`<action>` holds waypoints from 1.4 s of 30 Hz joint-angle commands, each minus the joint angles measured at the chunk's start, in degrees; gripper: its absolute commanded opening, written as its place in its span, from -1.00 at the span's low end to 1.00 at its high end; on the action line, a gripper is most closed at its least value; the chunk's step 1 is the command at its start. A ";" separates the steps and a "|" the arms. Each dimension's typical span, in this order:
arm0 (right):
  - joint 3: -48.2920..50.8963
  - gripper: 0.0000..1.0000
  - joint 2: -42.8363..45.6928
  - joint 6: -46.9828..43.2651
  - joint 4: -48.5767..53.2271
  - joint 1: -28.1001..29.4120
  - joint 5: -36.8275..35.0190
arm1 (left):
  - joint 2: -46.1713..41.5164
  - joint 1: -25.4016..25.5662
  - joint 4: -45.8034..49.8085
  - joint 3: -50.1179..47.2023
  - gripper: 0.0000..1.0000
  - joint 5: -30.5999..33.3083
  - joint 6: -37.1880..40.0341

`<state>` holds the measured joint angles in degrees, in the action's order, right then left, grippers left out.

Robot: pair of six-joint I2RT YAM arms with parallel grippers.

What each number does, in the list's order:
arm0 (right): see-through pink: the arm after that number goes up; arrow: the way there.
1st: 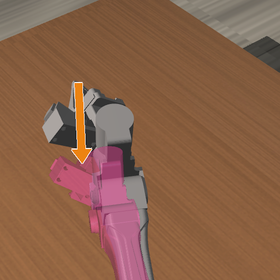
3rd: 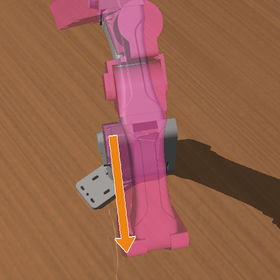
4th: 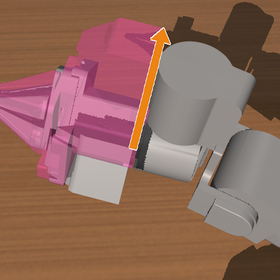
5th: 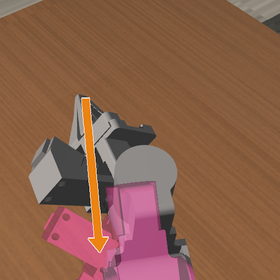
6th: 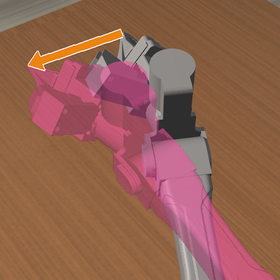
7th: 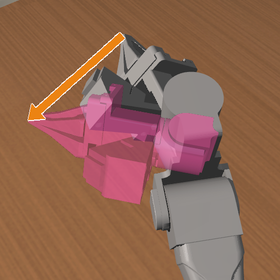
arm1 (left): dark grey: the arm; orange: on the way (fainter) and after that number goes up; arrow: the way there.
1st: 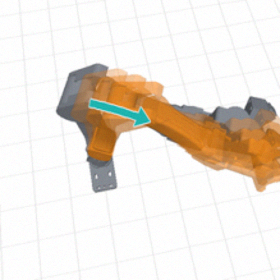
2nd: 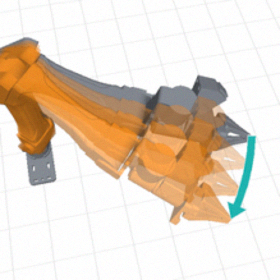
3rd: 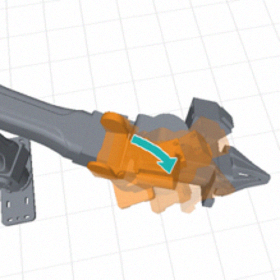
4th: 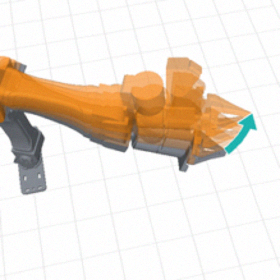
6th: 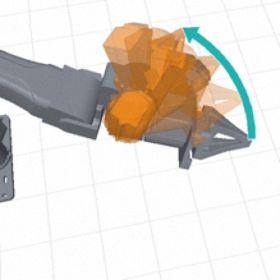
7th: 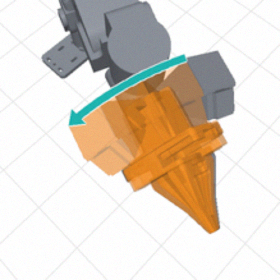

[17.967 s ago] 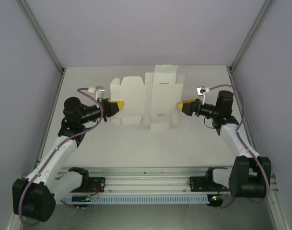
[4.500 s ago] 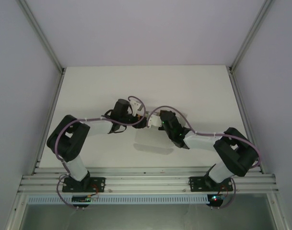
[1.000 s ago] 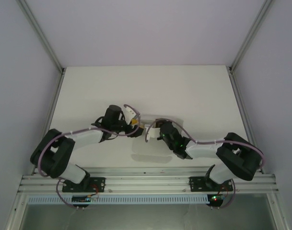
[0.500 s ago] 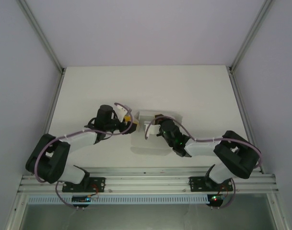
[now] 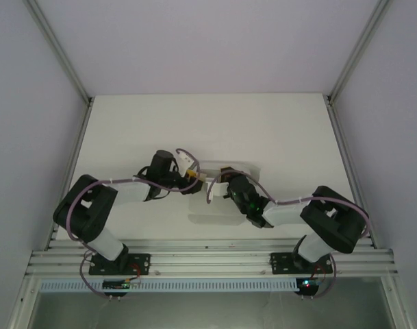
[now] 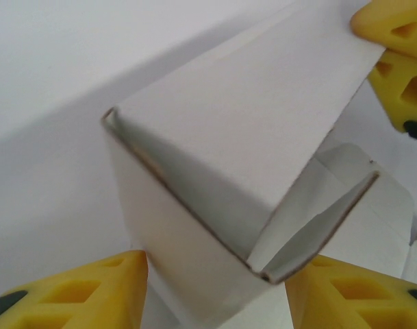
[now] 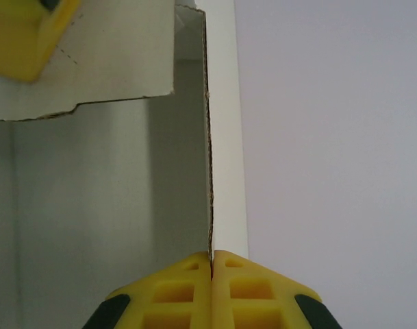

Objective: Assemble paper box

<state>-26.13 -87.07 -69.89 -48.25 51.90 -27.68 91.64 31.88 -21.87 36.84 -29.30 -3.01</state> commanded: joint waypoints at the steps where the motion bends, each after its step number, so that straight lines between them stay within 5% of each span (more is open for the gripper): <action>1: -0.24 -1.00 -0.90 1.85 0.38 0.74 -0.84 | 1.59 1.39 -2.47 2.33 -0.03 6.13 0.47; 6: -0.24 -1.00 -0.99 2.49 1.41 1.03 -1.31 | 3.37 4.44 -3.28 2.84 -0.51 18.50 1.46; 15: -0.41 -1.00 -0.91 5.54 3.60 1.23 -1.84 | 6.05 9.44 -6.98 2.55 -0.56 39.07 -0.23; 18: -0.52 -1.00 -0.70 6.87 3.90 1.30 -1.85 | 7.24 10.04 -7.54 2.89 -0.48 38.70 -0.14; 24: -1.06 -1.00 0.37 9.58 7.51 0.85 0.14 | 8.47 10.16 -10.70 2.68 -0.36 25.70 3.16; 29: -1.43 -1.00 1.74 12.20 11.29 -0.13 2.05 | 9.52 10.17 -8.25 3.93 -0.32 21.23 3.48; 36: -1.51 -1.00 2.49 12.98 12.40 -0.46 3.21 | 10.57 10.14 -10.65 4.50 -0.32 25.73 3.48; 42: -2.14 -1.00 3.13 15.57 16.10 -0.62 4.20 | 11.79 11.38 -13.83 4.93 -0.32 37.82 3.48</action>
<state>-27.90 -84.20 -57.47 -38.57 51.24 -27.38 102.41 42.30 -34.11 40.36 1.89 -0.40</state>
